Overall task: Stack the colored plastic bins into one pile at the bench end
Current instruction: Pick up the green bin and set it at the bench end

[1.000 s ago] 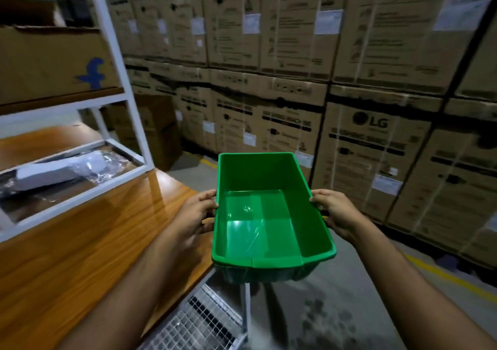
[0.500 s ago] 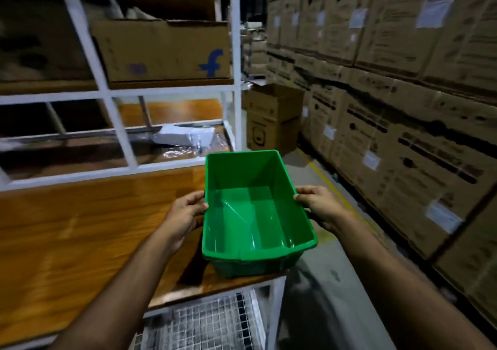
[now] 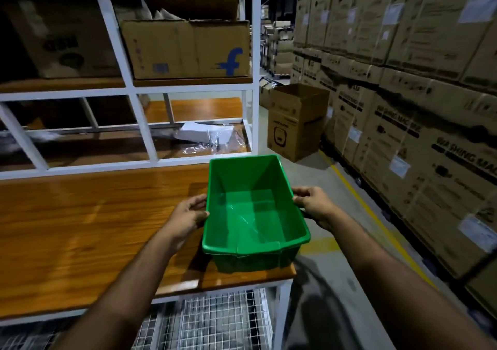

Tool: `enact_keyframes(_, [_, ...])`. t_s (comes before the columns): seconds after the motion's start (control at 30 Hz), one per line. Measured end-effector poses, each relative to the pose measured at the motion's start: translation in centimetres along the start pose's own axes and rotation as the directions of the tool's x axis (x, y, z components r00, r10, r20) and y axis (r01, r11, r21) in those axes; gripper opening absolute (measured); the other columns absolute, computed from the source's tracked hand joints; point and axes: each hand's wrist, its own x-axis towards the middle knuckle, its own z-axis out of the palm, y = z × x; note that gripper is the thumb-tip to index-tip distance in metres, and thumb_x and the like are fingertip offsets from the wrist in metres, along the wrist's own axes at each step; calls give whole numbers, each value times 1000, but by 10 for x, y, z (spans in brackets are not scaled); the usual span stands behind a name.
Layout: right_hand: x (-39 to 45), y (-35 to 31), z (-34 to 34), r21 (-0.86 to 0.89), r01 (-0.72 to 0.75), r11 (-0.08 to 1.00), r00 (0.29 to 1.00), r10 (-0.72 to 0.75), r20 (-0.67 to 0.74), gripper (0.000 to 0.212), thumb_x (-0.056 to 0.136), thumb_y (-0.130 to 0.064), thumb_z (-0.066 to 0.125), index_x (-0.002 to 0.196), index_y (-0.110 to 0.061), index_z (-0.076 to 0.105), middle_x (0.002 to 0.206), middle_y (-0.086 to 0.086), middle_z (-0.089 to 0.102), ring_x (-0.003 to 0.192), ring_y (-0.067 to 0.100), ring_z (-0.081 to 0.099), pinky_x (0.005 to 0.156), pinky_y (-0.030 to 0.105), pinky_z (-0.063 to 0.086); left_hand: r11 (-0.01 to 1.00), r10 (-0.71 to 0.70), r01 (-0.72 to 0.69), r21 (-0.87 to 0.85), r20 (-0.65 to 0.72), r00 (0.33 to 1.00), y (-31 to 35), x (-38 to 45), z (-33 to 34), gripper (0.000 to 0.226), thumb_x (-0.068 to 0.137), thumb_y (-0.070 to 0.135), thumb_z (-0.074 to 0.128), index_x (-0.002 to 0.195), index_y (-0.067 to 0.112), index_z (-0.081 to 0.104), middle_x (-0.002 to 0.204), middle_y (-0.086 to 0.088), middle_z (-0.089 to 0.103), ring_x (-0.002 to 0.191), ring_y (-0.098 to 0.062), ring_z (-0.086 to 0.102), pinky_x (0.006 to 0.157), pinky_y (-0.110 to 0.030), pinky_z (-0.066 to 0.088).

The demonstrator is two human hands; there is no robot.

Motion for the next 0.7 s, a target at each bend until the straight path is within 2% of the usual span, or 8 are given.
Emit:
enact_keyframes(0.17, [-4,4,-3,-1,3,1000,1000,-3,3,37,99,2,43,134,-4,54,113,9,64,86,12,63,64,24,52,1000,-2,2,-2,-29,1000,-10,-2,0,54,90,-12,47,137,13,49,134,-6,58,119,-23,58,92,-38,52])
enact_keyframes(0.3, [-9,8,-3,-4,15,1000,1000,-15,2,38,100,1,43,135,-4,53,115,10,64,87,12,64,63,22,52,1000,11,-12,-6,-51,999,-16,-5,0,54,90,-11,47,139,13,47,137,-7,55,121,-23,56,97,-41,50])
enact_keyframes(0.47, [-15,11,-4,-4,22,1000,1000,-22,5,38,100,-2,42,137,-6,52,123,12,64,88,11,64,56,18,51,1000,17,-18,-20,-43,999,-20,-7,1,53,91,-10,46,139,14,48,136,-5,56,118,-21,58,89,-36,53])
enact_keyframes(0.6, [-16,14,-4,1,27,1000,1000,-27,2,39,100,-2,42,137,-6,52,122,11,64,93,14,64,65,24,52,1000,26,-26,-9,-40,999,-23,-7,1,51,92,-9,46,138,14,49,138,-5,56,121,-21,56,92,-37,51])
enact_keyframes(0.7, [-19,14,-4,-7,29,1000,1000,-29,9,38,100,-3,42,137,-6,51,120,10,64,93,13,64,66,25,52,1000,25,-25,1,-48,999,-23,-7,1,51,92,-9,46,138,13,48,138,-5,55,122,-21,54,92,-36,51])
